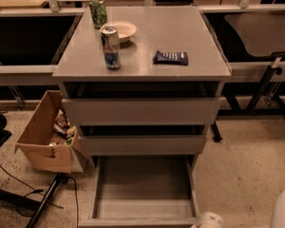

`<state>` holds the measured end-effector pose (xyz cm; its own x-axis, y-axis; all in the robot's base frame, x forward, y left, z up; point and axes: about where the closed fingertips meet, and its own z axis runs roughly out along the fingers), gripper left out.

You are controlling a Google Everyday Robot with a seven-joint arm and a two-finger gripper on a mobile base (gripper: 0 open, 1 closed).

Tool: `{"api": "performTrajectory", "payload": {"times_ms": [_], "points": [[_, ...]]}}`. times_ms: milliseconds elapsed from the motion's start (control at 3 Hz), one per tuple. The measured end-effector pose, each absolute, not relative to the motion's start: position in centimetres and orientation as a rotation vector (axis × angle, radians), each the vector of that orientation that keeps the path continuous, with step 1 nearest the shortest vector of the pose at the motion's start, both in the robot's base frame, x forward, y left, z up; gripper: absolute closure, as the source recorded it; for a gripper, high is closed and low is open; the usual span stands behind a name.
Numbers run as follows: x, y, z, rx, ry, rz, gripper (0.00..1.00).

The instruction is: Close bottom drawer

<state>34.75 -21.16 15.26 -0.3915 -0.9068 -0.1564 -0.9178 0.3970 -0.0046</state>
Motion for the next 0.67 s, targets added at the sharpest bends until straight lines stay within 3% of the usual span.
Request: {"api": "performTrajectory", "payload": {"times_ms": [667], "points": [[39.1, -22.1, 8.6, -1.627, 2.42, -0.086, 1.0]]}}
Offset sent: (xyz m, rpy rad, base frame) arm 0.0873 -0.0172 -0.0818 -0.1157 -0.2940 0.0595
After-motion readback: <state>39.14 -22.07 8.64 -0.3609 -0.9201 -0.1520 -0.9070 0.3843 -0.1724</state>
